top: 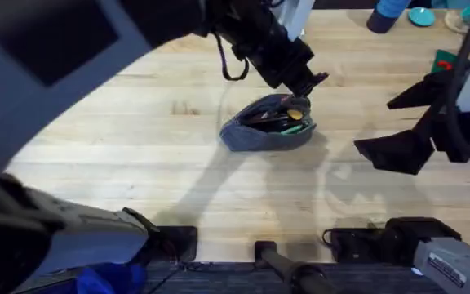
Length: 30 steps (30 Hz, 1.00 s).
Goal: Unzip the bag, pick up the pens from the table one at a time and place them inside, then zip the bag closed.
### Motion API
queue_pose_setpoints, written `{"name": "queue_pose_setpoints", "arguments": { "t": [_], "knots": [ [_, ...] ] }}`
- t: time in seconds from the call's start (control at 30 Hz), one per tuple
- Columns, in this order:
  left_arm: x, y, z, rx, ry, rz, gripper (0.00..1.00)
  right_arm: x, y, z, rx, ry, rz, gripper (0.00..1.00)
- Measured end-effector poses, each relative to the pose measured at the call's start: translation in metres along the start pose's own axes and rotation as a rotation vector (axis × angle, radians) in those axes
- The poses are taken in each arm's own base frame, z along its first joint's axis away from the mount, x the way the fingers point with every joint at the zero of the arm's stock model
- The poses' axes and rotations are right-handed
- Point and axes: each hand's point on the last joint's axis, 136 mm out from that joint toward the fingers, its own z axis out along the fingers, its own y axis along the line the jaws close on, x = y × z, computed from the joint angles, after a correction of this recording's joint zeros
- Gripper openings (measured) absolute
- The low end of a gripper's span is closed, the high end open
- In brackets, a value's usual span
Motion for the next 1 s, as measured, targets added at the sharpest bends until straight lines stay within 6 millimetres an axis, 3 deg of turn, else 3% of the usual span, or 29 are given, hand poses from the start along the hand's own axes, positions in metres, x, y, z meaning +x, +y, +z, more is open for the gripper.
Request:
{"name": "queue_pose_setpoints", "arguments": {
  "t": [0.3, 0.73, 1.0],
  "knots": [
    [0.014, 0.016, 0.029, 0.011, 0.071, 0.053, 0.04, 0.0, 0.0, 0.0, 0.0, 0.0, 0.0, 0.998],
    [0.048, 0.029, 0.028, -0.063, 0.222, 0.061, 0.04, 0.0, 0.0, 0.0, 0.0, 0.0, 0.0, 0.997],
    [0.064, 0.036, 0.044, -0.046, 0.288, 0.044, 0.04, 0.0, 0.0, 0.0, 0.0, 0.0, 0.0, 0.998]
  ]
}}
